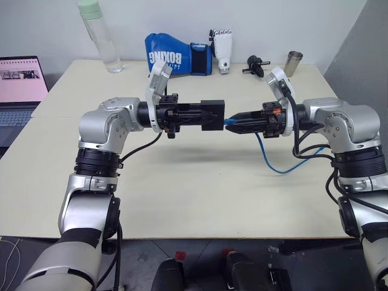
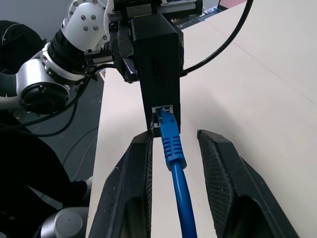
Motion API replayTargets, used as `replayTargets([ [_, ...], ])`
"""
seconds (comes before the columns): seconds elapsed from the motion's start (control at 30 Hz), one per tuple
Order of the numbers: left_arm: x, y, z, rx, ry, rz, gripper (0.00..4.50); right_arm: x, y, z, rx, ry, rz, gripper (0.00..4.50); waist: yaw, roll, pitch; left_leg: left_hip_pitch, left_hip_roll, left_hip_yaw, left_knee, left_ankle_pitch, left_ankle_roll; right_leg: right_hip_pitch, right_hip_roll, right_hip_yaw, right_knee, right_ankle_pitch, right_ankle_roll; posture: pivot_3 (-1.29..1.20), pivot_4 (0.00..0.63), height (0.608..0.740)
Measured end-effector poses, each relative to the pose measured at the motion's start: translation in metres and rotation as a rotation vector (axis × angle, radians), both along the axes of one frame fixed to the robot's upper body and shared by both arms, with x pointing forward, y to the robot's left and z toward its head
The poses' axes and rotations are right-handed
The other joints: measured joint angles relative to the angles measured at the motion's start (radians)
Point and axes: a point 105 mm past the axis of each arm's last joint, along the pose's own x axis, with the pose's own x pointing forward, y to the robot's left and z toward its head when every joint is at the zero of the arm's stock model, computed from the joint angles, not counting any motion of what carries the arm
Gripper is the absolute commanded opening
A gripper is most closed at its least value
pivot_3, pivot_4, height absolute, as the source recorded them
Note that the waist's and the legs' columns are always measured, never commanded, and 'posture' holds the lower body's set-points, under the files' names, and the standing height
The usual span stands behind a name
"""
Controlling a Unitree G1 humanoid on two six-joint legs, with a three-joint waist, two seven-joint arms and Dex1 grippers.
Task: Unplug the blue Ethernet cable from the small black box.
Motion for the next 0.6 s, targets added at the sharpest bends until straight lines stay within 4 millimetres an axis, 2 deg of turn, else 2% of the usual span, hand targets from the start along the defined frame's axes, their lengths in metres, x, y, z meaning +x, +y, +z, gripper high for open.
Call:
replayTargets([
  [0.6,-0.0002,-0.0001,0.0001,0.001,-0.002,-0.001,0.79,0.0029,-0.0032,0.002,0.019,0.02,-0.016,1.49,0.0,0.0,0.0,0.0,0.0,0.0,0.0,0.0,0.0,0.0,0.0,0.0,0.0,0.0,0.0,0.0,0.15,0.74],
])
